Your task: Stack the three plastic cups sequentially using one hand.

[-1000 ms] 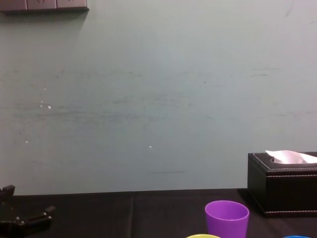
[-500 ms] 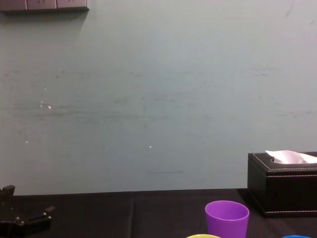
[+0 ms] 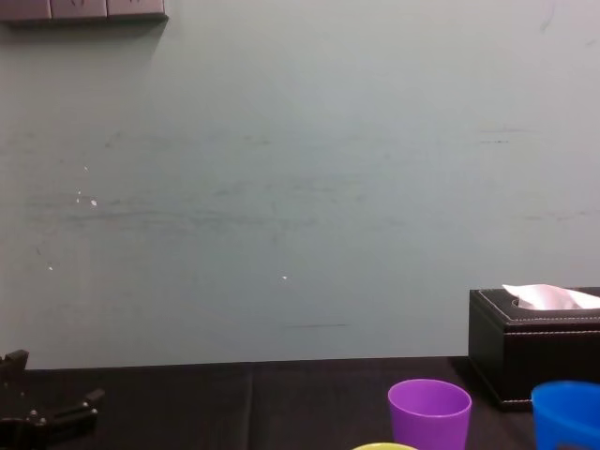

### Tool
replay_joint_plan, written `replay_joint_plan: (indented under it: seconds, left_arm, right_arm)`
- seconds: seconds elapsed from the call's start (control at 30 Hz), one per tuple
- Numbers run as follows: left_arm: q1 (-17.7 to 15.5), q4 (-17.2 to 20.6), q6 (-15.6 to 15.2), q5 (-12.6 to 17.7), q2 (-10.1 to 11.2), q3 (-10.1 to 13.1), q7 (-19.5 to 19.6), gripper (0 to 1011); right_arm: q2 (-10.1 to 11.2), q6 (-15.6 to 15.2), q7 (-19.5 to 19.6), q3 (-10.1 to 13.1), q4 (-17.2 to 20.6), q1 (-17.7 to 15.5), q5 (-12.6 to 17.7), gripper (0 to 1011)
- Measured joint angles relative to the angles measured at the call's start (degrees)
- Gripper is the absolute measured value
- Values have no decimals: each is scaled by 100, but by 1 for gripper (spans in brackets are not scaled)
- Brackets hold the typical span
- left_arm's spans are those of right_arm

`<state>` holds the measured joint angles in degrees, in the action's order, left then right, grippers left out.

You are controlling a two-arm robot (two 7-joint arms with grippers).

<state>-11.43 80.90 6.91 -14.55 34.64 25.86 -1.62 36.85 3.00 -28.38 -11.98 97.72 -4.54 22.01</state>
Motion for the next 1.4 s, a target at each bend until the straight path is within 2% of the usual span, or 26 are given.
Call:
replay_joint_plan:
  seconds: [0.23, 0.33, 0.63, 0.77, 0.97, 1.4]
  left_arm:
    - [0, 0, 0, 0, 0, 0, 0, 1012]
    - [0, 0, 0, 0, 0, 0, 0, 1011]
    - [0, 0, 0, 0, 0, 0, 0, 1011]
    - [0, 0, 0, 0, 0, 0, 0, 1011]
    - [0, 0, 0, 0, 0, 0, 0, 1011]
    - [0, 0, 0, 0, 0, 0, 0, 1011]
  right_arm:
    - [119, -381, 30, 116, 411, 63, 158, 739]
    - [172, -573, 25, 122, 569, 204, 250, 739]
    - [137, -848, 57, -93, 639, 697, 276, 738]
    - [62, -954, 125, -263, 541, 943, 175, 739]
    - [-159, -1112, 204, -532, 222, 1374, 61, 739]
    - [-493, -1244, 193, -930, -380, 2057, -161, 738]
